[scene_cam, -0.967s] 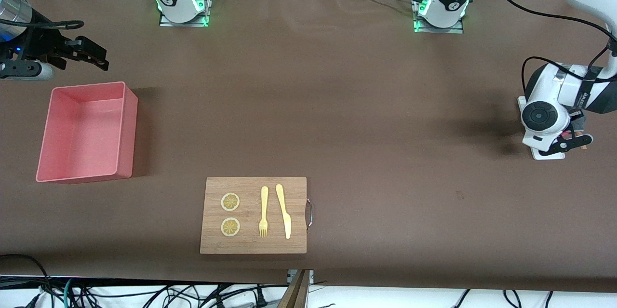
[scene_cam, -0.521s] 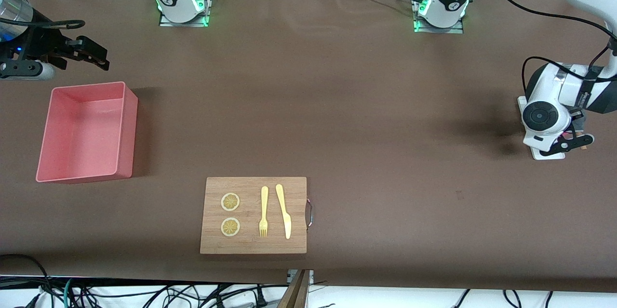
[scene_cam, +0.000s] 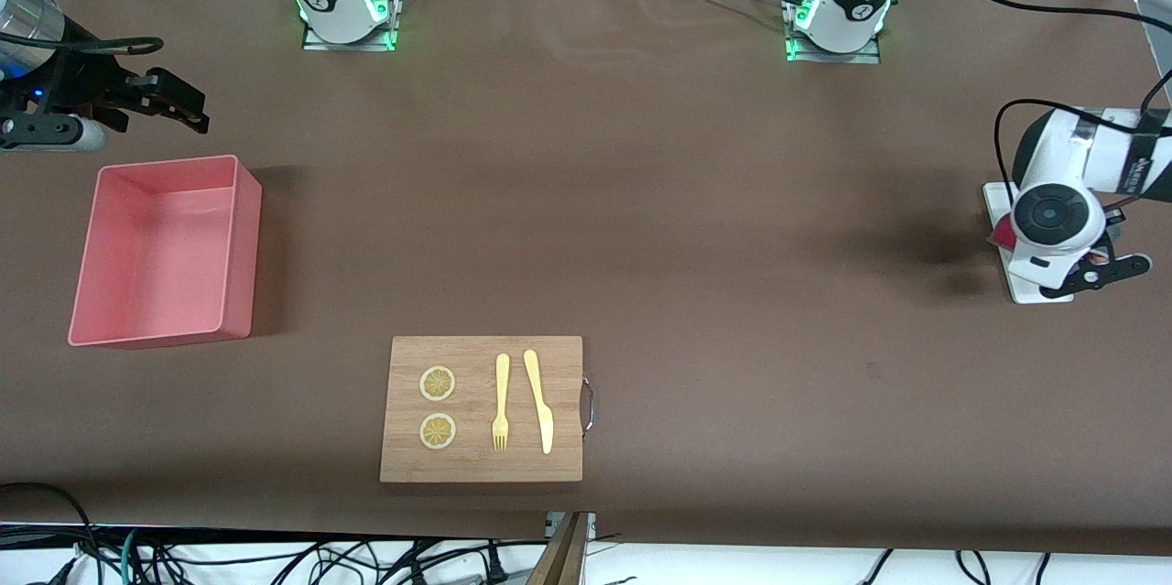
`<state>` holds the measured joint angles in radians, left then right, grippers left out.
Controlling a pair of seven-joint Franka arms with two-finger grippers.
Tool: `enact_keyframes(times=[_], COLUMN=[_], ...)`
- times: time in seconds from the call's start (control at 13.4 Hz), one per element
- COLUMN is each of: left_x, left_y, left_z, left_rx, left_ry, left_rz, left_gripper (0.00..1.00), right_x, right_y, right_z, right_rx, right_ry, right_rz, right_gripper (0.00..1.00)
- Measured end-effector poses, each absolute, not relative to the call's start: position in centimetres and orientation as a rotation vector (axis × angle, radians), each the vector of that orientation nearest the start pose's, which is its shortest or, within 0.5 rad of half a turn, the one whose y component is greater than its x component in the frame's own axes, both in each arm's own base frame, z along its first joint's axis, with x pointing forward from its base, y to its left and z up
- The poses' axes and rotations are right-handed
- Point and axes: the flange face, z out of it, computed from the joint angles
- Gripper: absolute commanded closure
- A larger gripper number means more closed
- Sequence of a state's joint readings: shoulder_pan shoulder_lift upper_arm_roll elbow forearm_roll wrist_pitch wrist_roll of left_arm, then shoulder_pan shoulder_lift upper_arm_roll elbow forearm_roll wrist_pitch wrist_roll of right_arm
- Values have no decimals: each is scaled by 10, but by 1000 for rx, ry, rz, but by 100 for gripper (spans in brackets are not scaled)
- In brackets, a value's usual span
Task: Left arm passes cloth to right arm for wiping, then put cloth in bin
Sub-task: 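Lift the grey cloth off the stand with the left gripper, then carry the cloth toward the right gripper while the right gripper reaches it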
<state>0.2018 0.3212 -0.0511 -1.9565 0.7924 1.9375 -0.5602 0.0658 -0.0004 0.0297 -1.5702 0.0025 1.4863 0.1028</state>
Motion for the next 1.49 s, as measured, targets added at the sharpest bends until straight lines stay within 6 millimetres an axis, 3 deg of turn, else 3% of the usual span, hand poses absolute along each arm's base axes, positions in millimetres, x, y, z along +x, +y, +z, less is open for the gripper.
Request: enact_keyframes(times=[0.22,0.6,0.82,0.97,1.12,1.26,1.49], left_x=[583,600,600,597,592,587,587], left_y=[99,-25,-80,-110,-138,-173,-229], left_z=[356,443,470,480,489,503,526], left_rx=[-2484,-2679,-2893,-3046,-3173,-3278,-3454], left_ry=[-355,-325,-315,-356,-445,-498,-597], left_rz=[305,361,389,466,572,644,653], left_gripper=[100,100,100,100,100,100,100], right_x=[543,542,533,519,502,492,501], right_y=[52,55,68,75,92,123,176], right_z=[618,619,631,658,677,683,656], right_rx=[-3145,-3145,-3136,-3117,-3029,-2890,-2645], right_ry=[11,0,-134,-244,-415,-622,-943], right_rz=[131,132,148,92,73,66,83], right_gripper=[0,0,0,0,0,0,0])
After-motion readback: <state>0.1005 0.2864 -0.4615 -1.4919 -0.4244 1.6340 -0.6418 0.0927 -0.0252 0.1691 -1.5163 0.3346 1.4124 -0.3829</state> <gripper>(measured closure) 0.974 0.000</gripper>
